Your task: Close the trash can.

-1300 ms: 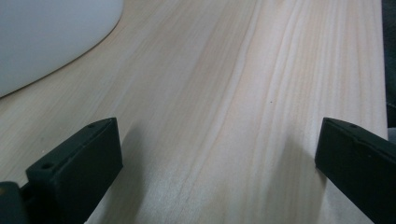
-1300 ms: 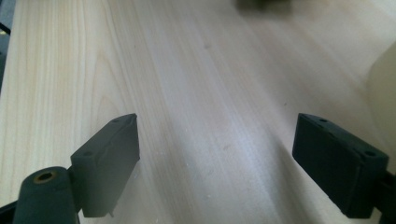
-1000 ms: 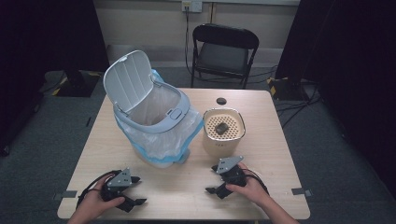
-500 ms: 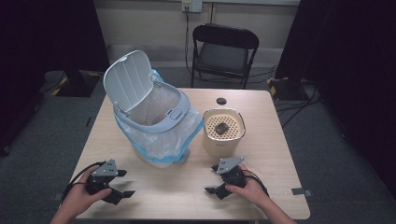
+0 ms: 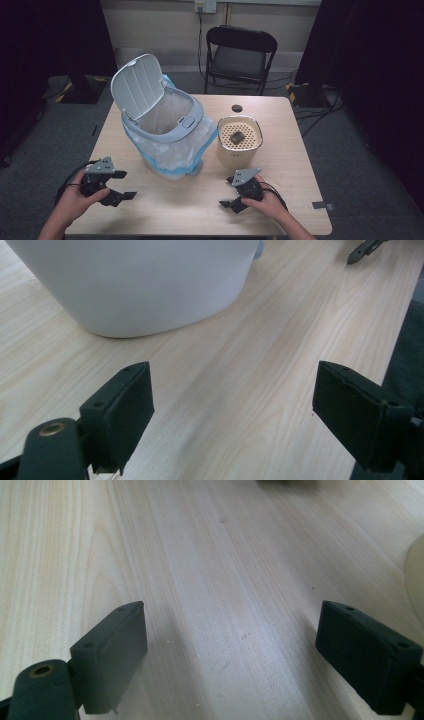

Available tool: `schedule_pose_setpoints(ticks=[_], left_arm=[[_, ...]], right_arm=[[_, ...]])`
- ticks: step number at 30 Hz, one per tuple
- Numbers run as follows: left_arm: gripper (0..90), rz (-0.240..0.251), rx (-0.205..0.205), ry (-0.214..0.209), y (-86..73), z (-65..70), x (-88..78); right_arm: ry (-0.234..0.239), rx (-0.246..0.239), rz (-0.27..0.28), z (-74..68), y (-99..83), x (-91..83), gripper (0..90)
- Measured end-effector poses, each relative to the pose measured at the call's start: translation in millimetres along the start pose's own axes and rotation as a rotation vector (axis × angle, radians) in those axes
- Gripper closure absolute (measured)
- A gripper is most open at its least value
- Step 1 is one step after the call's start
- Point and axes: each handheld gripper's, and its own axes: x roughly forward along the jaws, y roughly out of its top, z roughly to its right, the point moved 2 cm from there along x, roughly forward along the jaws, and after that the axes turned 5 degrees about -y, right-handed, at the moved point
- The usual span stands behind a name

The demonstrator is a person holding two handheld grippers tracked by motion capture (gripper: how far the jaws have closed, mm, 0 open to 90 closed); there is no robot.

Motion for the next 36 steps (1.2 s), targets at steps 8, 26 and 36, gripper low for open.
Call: schedule_pose_setpoints(ticks=[8, 26, 36], left_arm=[[16.1, 0.031, -0.007, 0.013, 20.7, -4.9, -30.3], [16.2, 0.111, -0.002, 0.076, 89.7, -27.0, -93.8], [16.2, 0.11, 0.007, 0.116, 118.6, -36.2, -111.4]], right_arm=[[-0.01, 0.007, -0.003, -0.9, -0.4, -0.6, 12.4], [-0.017, 0.01, -0.001, -1.3, -0.6, -0.8, 12.4], [-0.015, 0.008, -0.001, -1.1, -0.6, -0.8, 12.4]])
